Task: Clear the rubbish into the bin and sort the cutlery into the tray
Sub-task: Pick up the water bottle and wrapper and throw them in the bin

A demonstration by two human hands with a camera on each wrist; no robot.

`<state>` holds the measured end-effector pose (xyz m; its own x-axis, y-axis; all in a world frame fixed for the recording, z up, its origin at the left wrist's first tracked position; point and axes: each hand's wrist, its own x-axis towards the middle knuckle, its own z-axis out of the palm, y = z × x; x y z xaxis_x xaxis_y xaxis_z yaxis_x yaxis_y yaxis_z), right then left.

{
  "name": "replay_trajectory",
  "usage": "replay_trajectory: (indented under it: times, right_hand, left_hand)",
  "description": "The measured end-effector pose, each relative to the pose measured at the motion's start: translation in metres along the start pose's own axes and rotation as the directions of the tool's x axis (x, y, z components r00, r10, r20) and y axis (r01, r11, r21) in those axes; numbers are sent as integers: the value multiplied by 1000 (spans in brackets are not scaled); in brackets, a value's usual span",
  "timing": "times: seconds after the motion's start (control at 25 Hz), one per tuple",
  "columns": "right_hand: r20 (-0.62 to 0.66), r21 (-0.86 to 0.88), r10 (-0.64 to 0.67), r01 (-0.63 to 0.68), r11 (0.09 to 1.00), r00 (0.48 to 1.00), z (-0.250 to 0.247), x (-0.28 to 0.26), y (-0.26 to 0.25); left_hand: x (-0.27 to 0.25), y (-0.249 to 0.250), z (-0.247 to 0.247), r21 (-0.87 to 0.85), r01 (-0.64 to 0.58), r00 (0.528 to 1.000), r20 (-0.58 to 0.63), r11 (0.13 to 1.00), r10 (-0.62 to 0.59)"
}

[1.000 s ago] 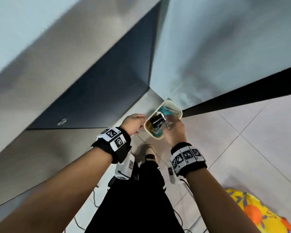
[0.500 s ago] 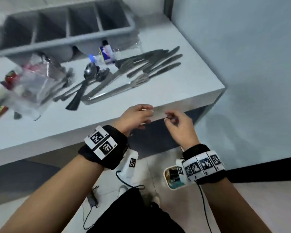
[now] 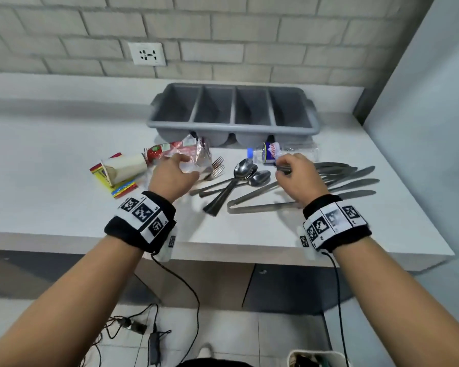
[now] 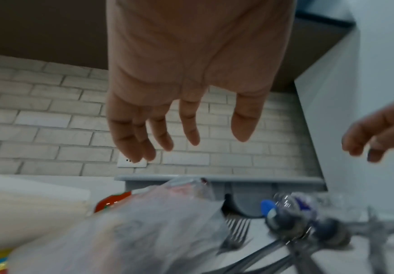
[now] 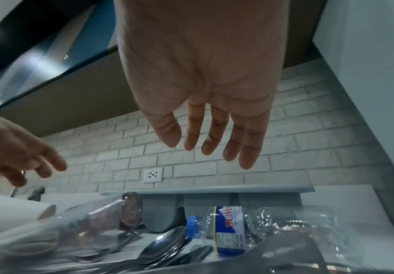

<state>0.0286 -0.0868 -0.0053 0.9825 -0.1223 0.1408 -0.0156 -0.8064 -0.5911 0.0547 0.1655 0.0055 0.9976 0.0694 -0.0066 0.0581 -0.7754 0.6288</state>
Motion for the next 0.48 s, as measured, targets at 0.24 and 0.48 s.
replay_trajectory:
  times: [0.24, 0.48]
  right_hand:
    - [45, -307, 53, -36, 951, 998, 2, 91, 3]
    - [207, -692, 133, 49, 721, 969, 8, 138, 22]
  left_hand:
    - [52, -32, 16, 380, 65, 980, 148, 923, -130]
    - [68, -42, 36, 474, 81, 961, 195, 877, -195]
